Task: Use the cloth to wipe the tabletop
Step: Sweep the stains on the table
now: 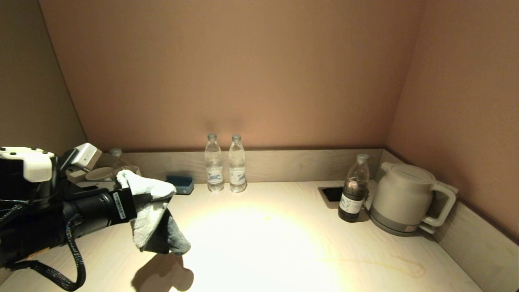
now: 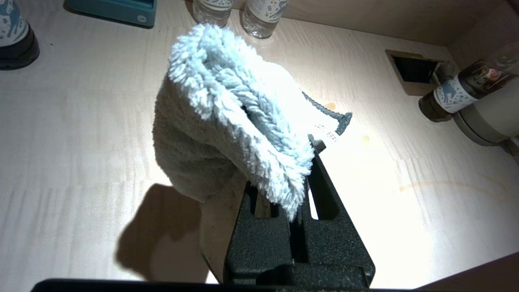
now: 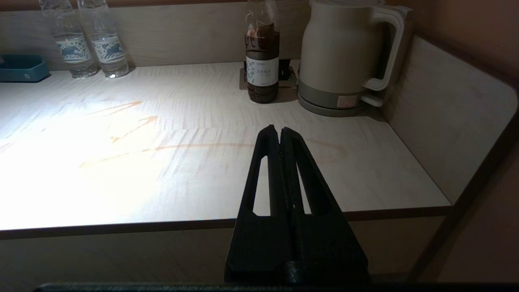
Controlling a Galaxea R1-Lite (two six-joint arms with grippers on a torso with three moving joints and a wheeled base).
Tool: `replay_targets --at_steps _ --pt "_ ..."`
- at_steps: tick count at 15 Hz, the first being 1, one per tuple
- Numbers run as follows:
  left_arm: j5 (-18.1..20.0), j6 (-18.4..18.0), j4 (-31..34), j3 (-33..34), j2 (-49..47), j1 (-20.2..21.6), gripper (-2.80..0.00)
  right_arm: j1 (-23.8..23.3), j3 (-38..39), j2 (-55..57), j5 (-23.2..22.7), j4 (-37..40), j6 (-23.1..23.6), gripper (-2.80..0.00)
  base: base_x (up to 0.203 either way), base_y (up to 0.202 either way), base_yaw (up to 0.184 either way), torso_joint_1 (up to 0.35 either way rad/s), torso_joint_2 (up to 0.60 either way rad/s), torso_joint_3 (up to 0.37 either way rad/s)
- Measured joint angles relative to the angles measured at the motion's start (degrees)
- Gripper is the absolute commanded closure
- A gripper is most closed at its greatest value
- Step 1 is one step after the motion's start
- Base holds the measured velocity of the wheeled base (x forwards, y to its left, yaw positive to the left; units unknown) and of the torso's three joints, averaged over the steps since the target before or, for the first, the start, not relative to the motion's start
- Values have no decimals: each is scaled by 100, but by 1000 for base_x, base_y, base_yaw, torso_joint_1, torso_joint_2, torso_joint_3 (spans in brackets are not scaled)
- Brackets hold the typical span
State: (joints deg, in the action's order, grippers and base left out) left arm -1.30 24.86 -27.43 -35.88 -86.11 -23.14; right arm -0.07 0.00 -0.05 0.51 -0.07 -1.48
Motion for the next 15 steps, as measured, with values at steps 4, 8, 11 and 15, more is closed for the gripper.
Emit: replay_targets --at_steps 4,8,11,15 --pt "-13 -121 -656 45 -651 -119 0 -6 0 0 1 0 -1 0 0 0 0 0 0 0" --pt "-8 -234 -1654 82 -2109 -479 0 -4 0 0 1 -2 -1 0 0 0 0 0 0 0" --pt "-16 -251 -2100 51 -2812 -785 0 -2 0 0 1 0 0 0 0 0 0 0 0 0" --pt "-26 -249 -2143 116 -3316 -1015 0 -4 0 0 0 -2 0 0 0 0 0 0 0 0"
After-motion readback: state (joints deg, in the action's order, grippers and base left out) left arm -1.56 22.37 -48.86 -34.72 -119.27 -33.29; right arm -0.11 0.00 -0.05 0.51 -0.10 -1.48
